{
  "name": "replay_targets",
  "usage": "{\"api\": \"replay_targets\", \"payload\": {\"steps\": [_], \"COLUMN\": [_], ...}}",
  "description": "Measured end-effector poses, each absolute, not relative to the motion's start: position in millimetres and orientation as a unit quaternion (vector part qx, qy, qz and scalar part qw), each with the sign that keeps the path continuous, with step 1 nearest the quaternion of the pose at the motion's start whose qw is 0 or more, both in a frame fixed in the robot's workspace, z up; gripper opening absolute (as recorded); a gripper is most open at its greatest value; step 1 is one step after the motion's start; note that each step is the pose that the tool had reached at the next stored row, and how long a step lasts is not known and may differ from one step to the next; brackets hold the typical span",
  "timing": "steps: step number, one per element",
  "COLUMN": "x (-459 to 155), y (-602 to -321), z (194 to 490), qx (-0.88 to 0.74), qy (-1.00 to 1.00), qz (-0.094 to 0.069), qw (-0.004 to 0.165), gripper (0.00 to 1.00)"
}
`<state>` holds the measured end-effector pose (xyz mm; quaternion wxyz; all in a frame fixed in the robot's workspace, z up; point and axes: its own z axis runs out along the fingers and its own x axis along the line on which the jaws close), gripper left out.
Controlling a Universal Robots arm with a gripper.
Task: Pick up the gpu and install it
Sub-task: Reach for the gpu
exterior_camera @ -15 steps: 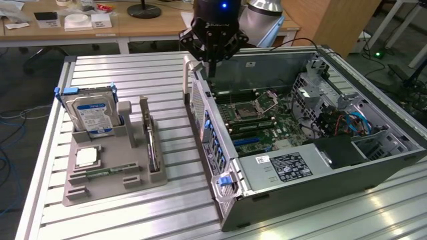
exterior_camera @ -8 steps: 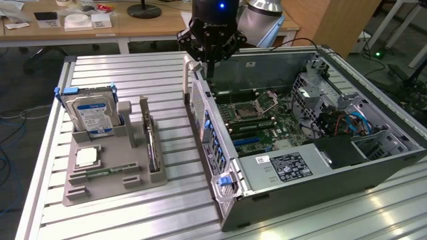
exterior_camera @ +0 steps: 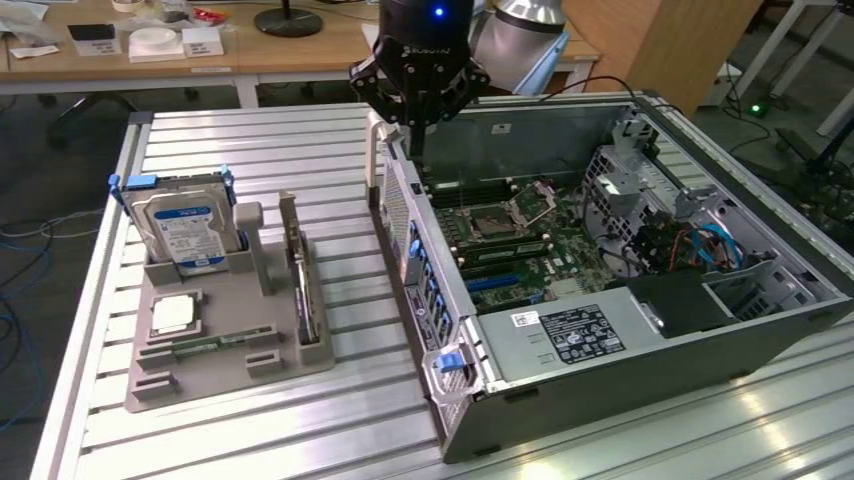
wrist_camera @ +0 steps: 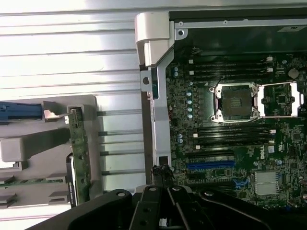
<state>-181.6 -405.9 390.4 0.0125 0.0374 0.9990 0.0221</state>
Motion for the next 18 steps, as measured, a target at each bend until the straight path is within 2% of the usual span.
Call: {"api": "replay_targets", "payload": {"steps": [18], "x": [-191.2], "y": [-407.2], "z": [389.8], "qx": [0.037], "qy": [0.999], "qz": [0.022], "qw": [0.012], "gripper": [0.11]}}
